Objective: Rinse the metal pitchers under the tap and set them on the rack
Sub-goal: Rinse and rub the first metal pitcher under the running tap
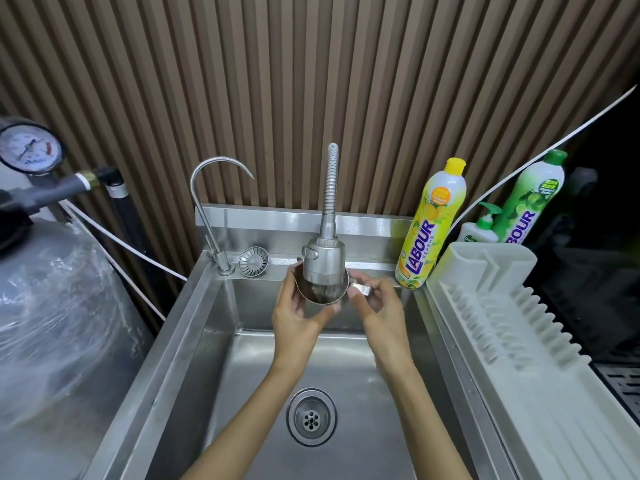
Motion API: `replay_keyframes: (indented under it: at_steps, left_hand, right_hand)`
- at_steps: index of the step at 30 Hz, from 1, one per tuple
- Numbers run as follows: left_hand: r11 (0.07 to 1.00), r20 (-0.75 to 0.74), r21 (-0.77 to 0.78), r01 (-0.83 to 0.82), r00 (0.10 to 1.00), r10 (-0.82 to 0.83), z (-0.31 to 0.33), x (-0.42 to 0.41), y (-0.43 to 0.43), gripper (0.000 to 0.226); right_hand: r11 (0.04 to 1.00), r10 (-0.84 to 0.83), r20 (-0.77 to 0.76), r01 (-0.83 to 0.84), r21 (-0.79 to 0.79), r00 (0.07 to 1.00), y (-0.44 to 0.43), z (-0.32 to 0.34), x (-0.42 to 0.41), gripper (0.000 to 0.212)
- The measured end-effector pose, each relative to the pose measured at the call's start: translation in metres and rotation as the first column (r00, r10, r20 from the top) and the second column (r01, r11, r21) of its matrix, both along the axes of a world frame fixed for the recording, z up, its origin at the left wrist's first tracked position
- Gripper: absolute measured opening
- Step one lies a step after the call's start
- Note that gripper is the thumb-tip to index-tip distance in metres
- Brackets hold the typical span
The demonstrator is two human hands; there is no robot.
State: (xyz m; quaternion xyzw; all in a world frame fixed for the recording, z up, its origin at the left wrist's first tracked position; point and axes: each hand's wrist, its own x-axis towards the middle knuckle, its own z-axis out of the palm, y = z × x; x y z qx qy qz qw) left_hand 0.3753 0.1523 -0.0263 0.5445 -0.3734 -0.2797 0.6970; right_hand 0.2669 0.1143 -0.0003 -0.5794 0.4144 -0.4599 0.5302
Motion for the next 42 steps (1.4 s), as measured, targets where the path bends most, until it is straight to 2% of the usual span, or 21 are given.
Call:
replay_keyframes:
  at_steps: [2,5,7,10,12,14,15,17,19,21,22,24,26,28,30,31,34,36,38,40,42]
  left_hand:
    - [0.997,0.181,-0.019,-0.076,0.98,0.078,0.006,0.005,0.004,0.086]
    - [0.987,0.41,-0.015,-0.158,0.9,0.15,0.013,0.005,0.013,0.088]
    - [0.968,0.481,0.022,-0.249,0.852,0.209,0.014,0.003,0.018,0.087]
    - [0.924,0.464,0.1,-0.368,0.839,0.284,0.01,-0.002,0.022,0.091]
    - [0.924,0.409,0.146,-0.353,0.872,0.269,0.006,-0.006,0.024,0.085]
    - [0.94,0.327,0.207,-0.27,0.925,0.194,-0.001,-0.009,0.025,0.07]
    - [0.947,0.271,0.248,-0.204,0.953,0.134,-0.005,-0.01,0.023,0.062]
    - [0.951,0.118,0.307,-0.034,0.993,-0.002,-0.012,-0.009,0.017,0.055]
    - [0.951,0.003,0.299,0.078,0.997,-0.082,-0.013,-0.008,0.01,0.055]
    - [0.966,-0.06,0.234,0.107,0.994,-0.095,-0.01,-0.008,0.003,0.05]
    - [0.977,-0.075,0.185,0.102,0.993,-0.089,-0.007,-0.007,0.001,0.052]
    - [0.995,-0.059,0.085,0.057,0.997,-0.052,-0.002,-0.005,0.0,0.068]
    - [0.999,0.037,0.04,-0.026,0.999,0.025,0.0,0.0,0.002,0.084]
    - [0.996,0.209,0.026,-0.081,0.975,0.074,0.003,0.005,0.008,0.089]
    - [0.992,0.341,0.024,-0.12,0.934,0.105,0.009,0.007,0.015,0.09]
    - [0.99,0.385,0.027,-0.137,0.915,0.116,0.012,0.007,0.017,0.087]
    - [0.97,0.45,0.109,-0.219,0.88,0.148,0.015,0.006,0.02,0.089]
    - [0.945,0.46,0.171,-0.279,0.871,0.174,0.016,0.005,0.019,0.087]
    - [0.935,0.433,0.232,-0.268,0.889,0.148,0.015,0.003,0.02,0.074]
    - [0.939,0.323,0.289,-0.187,0.942,0.089,0.01,0.001,0.019,0.059]
    - [0.945,0.135,0.324,-0.051,0.991,0.008,0.004,0.0,0.017,0.059]
  right_hand:
    - [0.982,0.099,0.19,-0.127,0.141,0.977,-0.005,-0.009,0.005,0.017]
    - [0.918,0.123,0.444,-0.272,0.288,0.888,-0.003,-0.018,0.006,0.014]
    - [0.902,0.105,0.445,-0.273,0.334,0.889,0.002,-0.018,0.004,0.013]
    - [0.923,0.109,0.261,-0.195,0.331,0.959,0.007,-0.014,-0.004,0.014]
    - [0.943,0.069,0.115,-0.103,0.316,0.991,0.006,-0.007,-0.012,0.013]
    - [0.975,-0.023,-0.078,0.04,0.22,0.997,0.004,0.001,-0.018,0.016]
    - [0.988,-0.082,-0.224,0.109,0.111,0.971,0.003,0.006,-0.02,0.018]
    - [0.977,-0.212,-0.483,0.167,-0.135,0.85,0.004,0.016,-0.019,0.019]
    - [0.956,-0.274,-0.52,0.169,-0.241,0.809,0.006,0.02,-0.015,0.014]
    - [0.972,-0.208,-0.348,0.152,-0.18,0.914,0.006,0.018,-0.012,0.007]
    - [0.986,-0.145,-0.22,0.122,-0.113,0.965,0.005,0.013,-0.01,0.009]
    - [0.999,-0.038,0.026,0.038,0.011,0.999,0.002,0.003,-0.007,0.021]
    - [0.988,0.05,0.266,-0.086,0.126,0.963,0.0,-0.011,-0.001,0.025]
    - [0.945,0.093,0.49,-0.231,0.23,0.867,0.001,-0.024,0.005,0.024]
    - [0.904,0.1,0.587,-0.32,0.284,0.803,0.005,-0.032,0.009,0.018]
    - [0.892,0.103,0.587,-0.336,0.302,0.803,0.007,-0.033,0.008,0.015]
    - [0.899,0.095,0.444,-0.269,0.346,0.891,0.01,-0.029,0.005,0.016]
    - [0.925,0.071,0.276,-0.167,0.342,0.958,0.009,-0.019,0.0,0.017]
    - [0.95,0.003,0.069,-0.024,0.31,0.998,0.008,-0.006,-0.006,0.02]
    - [0.972,-0.072,-0.161,0.106,0.208,0.984,0.004,0.007,-0.012,0.021]
    - [0.986,-0.153,-0.381,0.168,0.008,0.912,0.003,0.021,-0.016,0.022]
